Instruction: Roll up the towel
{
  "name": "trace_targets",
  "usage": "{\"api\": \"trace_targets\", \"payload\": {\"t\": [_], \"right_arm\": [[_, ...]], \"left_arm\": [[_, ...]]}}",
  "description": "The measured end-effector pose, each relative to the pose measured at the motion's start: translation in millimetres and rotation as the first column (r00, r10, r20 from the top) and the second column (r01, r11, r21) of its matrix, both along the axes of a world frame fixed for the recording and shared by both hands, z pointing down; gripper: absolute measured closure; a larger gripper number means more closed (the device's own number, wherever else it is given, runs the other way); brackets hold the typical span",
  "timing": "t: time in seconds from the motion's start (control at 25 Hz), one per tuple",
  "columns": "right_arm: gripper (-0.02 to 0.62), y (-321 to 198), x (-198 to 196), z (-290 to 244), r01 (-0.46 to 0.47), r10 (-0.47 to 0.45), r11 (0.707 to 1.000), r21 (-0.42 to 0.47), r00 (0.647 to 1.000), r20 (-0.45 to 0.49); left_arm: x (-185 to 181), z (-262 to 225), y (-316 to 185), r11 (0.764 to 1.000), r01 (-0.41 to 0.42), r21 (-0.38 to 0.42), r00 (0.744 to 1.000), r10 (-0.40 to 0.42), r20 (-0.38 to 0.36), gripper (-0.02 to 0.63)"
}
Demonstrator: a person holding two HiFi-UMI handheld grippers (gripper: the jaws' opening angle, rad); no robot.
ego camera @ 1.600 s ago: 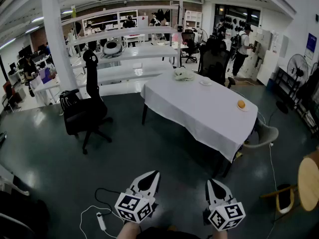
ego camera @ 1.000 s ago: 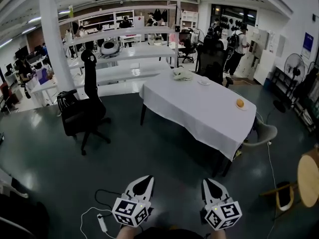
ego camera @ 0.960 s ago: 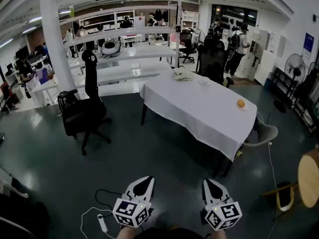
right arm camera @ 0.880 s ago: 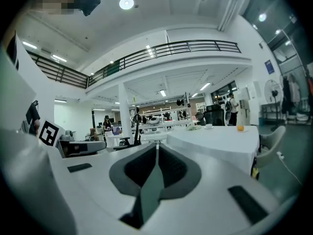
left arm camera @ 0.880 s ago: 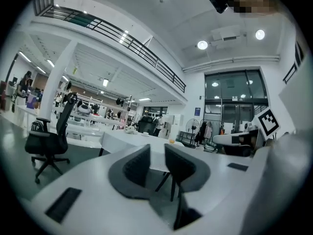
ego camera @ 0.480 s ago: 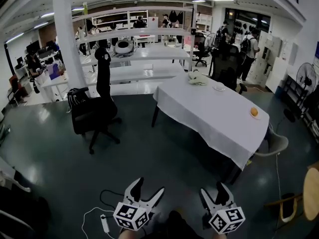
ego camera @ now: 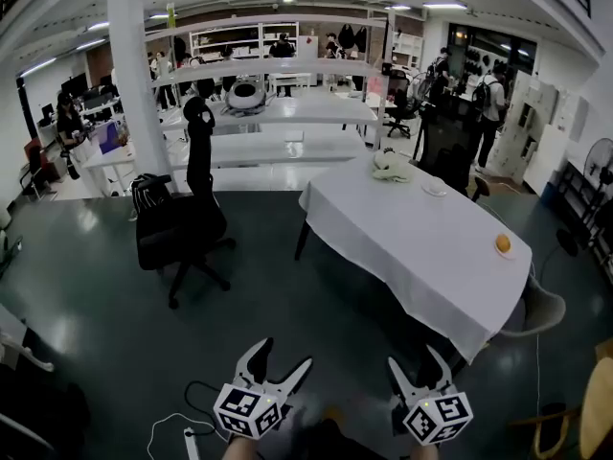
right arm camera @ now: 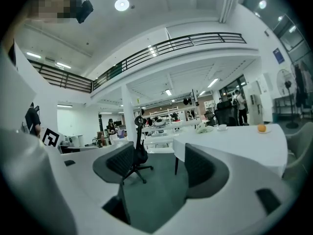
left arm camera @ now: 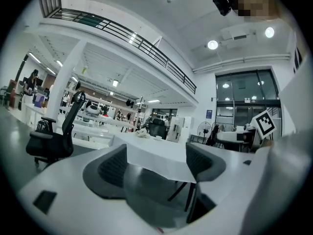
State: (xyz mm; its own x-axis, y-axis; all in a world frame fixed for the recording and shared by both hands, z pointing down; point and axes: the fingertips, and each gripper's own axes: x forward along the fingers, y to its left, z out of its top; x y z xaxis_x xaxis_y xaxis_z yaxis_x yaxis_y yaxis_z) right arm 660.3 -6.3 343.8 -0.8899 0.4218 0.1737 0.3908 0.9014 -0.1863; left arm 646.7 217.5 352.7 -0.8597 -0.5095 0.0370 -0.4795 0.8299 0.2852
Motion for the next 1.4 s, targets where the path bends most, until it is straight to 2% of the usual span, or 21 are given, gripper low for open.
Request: {"api": "trace_targets", "payload": {"t": [0.36, 0.64, 0.84, 1.24, 1.4], "right_arm": [[0.270, -39.4, -134.8, -18.5, 0.018, -0.018, 1.000, 0.014, 1.000, 0.022], [0.270, -58.8, -204.3, -16.4, 0.029, -0.029, 0.999, 0.023, 0.999, 0.027], [0.270, -61.0, -227.8, -7.4, 0.049, -0.049, 0.999, 0.017, 0.999, 0.010], [0.270, -50.6, -232.9, 12.6, 0.066, -0.066, 0.998, -0.017, 0.997, -0.028], [0.270, -54.3, -240.1, 21.0, 0.059, -0.060, 0.998, -0.024, 0.997, -0.045]], "left_arm": [[-126.8, -18.7, -21.0, 0.999, 0.054, 0.000, 0.998, -0.054, 0.030, 0.218], [-193.0, -16.2, -42.2, 0.998, 0.066, 0.012, 0.997, -0.067, 0.043, 0.218], [-211.8, -5.5, -46.4, 0.996, 0.087, 0.009, 0.996, -0.087, 0.021, 0.218], [-208.0, 15.7, -35.6, 0.992, 0.122, -0.011, 0.992, -0.122, -0.020, 0.218], [-219.9, 20.5, -37.4, 0.993, 0.118, -0.013, 0.992, -0.119, -0.034, 0.218]]}}
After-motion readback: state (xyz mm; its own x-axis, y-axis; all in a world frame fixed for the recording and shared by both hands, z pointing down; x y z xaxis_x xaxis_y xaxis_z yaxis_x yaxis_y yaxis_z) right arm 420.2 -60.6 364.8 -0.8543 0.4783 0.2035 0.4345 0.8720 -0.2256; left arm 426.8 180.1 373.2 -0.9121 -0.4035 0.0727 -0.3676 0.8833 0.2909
